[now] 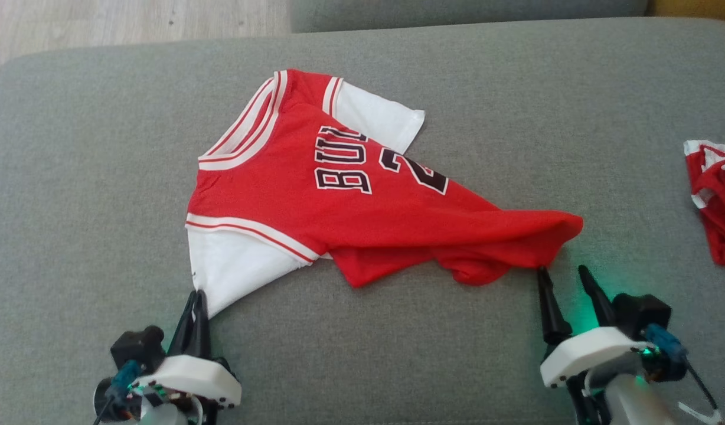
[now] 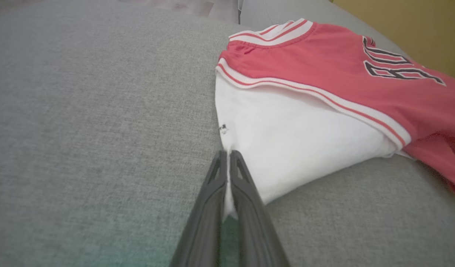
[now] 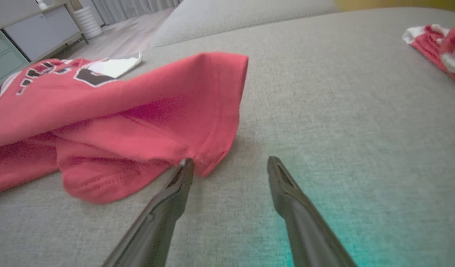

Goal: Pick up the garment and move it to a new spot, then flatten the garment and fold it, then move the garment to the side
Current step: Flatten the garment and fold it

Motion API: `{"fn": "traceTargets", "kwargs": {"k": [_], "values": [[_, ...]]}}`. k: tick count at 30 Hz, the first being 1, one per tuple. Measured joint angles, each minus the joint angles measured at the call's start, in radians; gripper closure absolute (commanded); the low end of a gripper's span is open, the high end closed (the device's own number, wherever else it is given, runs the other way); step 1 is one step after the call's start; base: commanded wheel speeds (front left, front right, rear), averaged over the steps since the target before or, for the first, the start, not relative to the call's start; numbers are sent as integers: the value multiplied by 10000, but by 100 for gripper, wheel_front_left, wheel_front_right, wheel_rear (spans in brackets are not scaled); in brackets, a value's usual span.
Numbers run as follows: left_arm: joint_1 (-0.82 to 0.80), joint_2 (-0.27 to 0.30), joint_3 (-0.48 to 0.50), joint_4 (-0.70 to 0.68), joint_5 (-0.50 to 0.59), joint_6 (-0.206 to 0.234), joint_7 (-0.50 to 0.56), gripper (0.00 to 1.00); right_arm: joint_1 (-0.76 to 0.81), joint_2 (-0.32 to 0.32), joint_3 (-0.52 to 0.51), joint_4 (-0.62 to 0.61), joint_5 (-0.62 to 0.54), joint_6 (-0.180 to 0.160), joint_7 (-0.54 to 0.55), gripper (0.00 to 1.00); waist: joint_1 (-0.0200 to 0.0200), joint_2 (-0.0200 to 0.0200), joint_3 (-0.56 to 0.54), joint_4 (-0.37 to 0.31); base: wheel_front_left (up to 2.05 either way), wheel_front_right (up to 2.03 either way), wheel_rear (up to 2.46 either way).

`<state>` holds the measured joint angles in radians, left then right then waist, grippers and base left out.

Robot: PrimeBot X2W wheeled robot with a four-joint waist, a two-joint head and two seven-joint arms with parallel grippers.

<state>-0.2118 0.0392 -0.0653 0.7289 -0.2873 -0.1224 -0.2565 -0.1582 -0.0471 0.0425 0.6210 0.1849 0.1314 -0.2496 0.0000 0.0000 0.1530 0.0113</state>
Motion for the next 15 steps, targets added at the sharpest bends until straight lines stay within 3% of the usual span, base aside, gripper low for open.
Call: {"fn": "traceTargets", "kwargs": {"k": [15], "values": [[-39, 0, -23, -161, 58, -4, -2, 100, -611, -2, 497, 428, -54, 0, 0, 0, 0, 0, 285, 89, 0, 0, 0]]}}
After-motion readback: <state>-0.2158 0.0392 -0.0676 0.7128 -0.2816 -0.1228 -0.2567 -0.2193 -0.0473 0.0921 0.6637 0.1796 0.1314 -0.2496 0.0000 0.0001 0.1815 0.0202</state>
